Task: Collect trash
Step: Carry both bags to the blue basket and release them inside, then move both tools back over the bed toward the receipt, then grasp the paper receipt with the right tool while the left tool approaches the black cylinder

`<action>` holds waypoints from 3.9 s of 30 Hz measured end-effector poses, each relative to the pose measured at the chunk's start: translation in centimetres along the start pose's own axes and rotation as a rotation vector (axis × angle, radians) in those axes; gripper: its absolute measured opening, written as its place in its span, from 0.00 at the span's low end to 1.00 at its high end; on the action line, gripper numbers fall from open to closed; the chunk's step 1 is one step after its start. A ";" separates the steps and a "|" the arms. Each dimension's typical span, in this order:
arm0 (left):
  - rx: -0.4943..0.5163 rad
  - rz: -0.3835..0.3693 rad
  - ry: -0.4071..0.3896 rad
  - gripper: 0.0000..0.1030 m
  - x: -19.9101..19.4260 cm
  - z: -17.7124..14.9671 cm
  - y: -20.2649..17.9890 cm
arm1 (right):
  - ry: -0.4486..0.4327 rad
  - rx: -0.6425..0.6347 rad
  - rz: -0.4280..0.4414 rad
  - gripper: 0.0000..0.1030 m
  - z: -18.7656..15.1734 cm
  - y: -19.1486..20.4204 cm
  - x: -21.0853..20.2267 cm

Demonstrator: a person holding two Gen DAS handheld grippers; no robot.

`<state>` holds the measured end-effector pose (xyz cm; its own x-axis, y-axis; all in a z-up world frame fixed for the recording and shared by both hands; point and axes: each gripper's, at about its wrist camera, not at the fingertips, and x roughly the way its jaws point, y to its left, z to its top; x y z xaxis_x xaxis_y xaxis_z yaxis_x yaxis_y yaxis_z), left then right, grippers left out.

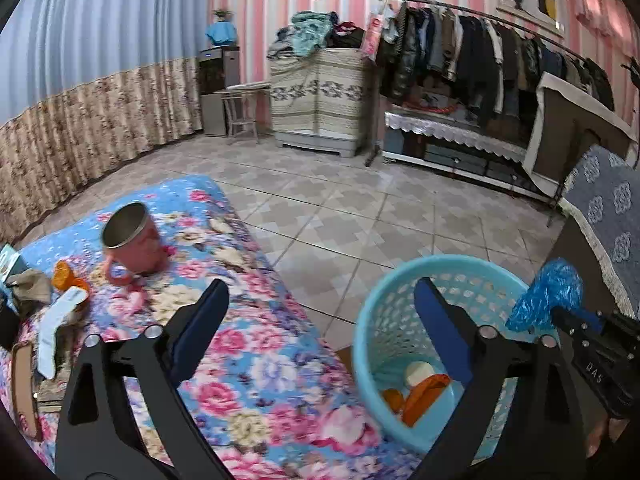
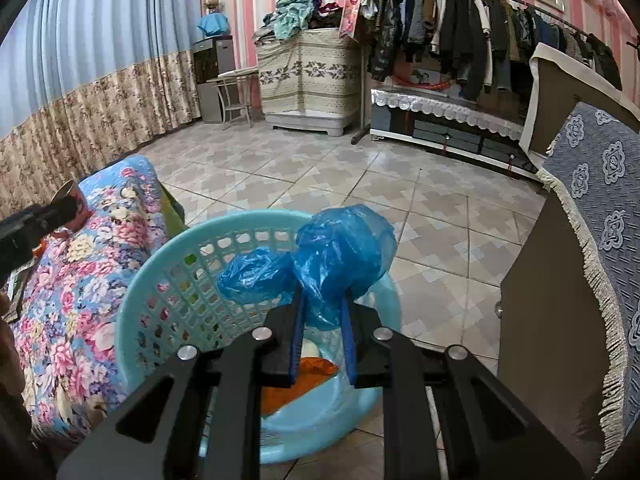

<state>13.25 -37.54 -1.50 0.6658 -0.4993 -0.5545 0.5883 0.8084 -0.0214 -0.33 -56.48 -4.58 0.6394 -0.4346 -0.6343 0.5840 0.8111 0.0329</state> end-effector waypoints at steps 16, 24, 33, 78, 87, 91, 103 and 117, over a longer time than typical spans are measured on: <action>-0.033 0.119 -0.019 0.95 -4.8 -0.1 6.0 | 0.006 0.012 -0.039 0.80 -0.3 3.1 1.2; -0.099 0.178 -0.020 0.95 -7.7 -1.4 11.4 | -0.033 0.017 -0.041 0.91 -0.8 6.1 0.0; -0.147 0.288 -0.014 0.95 -10.8 -3.3 19.4 | -0.115 -0.061 0.084 0.92 -0.3 14.9 -2.8; -0.377 0.526 0.130 0.95 -8.0 -8.8 46.3 | 0.125 -0.422 0.353 0.54 -3.1 48.3 4.0; -0.363 0.478 0.161 0.95 -5.7 -9.3 45.4 | 0.175 -0.335 0.452 0.43 -1.8 44.1 5.0; -0.349 0.475 0.178 0.95 -4.0 -9.4 45.4 | 0.196 -0.304 0.455 0.59 -1.9 43.5 5.8; -0.311 0.439 0.135 0.69 -3.3 -9.0 44.8 | 0.103 -0.359 0.388 0.83 -1.9 44.5 4.4; -0.265 0.477 0.088 0.66 -5.4 -8.4 43.3 | 0.183 -0.322 0.496 0.61 -1.8 44.7 6.2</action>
<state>31.26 2.85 -6.44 0.7829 -0.0392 -0.6210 0.0871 0.9951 0.0470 28.83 -22.24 -8.48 0.6829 0.0757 -0.7265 0.0403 0.9892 0.1410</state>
